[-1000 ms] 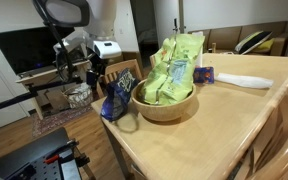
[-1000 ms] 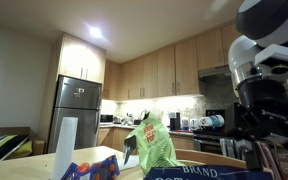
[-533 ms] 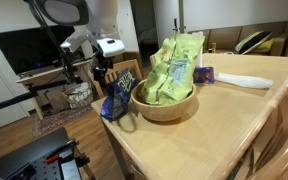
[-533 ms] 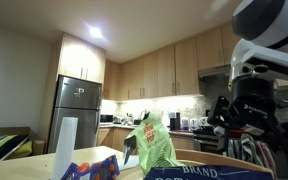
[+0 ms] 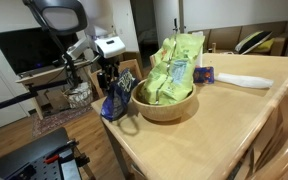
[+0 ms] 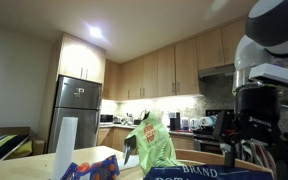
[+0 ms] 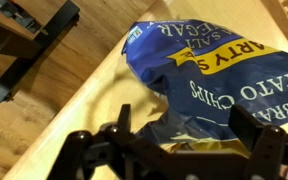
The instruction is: Move the blue packet of chips to the right
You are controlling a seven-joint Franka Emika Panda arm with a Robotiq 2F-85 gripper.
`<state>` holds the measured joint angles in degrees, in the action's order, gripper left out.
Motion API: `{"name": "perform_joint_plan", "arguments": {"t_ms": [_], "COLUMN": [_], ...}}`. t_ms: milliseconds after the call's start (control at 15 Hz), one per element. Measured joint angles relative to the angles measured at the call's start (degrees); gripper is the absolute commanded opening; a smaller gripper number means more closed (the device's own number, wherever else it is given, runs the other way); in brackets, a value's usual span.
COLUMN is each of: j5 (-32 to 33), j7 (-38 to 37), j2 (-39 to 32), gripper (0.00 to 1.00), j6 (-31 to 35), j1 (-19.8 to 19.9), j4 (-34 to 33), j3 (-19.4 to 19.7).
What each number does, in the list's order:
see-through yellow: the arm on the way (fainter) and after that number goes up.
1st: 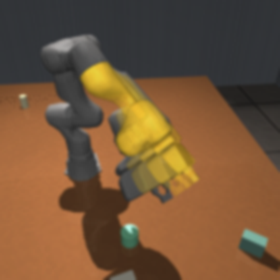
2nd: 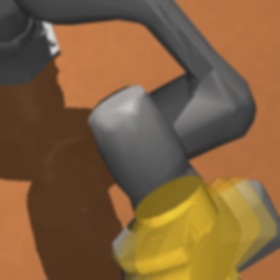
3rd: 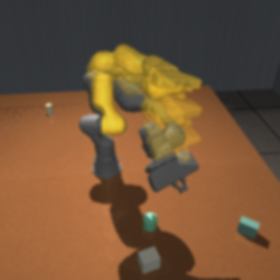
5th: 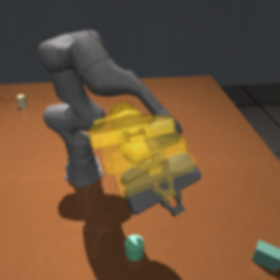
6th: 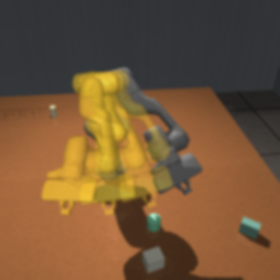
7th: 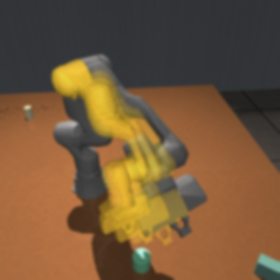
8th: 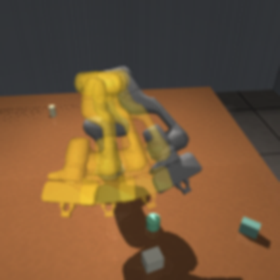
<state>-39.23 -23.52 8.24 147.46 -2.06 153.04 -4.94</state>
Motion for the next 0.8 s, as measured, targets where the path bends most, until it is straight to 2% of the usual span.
{"name": "perform_joint_plan", "arguments": {"t_ms": [333,800], "j5": [6.02,6.43], "j7": [-5.11,-5.11], "j2": [-0.26,-0.37], "gripper": [1.00,1.00], "j6": [0.11,-3.16], "j1": [0.00,-0.46], "j4": [0.66,0.64], "j3": [-0.02,-0.01]}}
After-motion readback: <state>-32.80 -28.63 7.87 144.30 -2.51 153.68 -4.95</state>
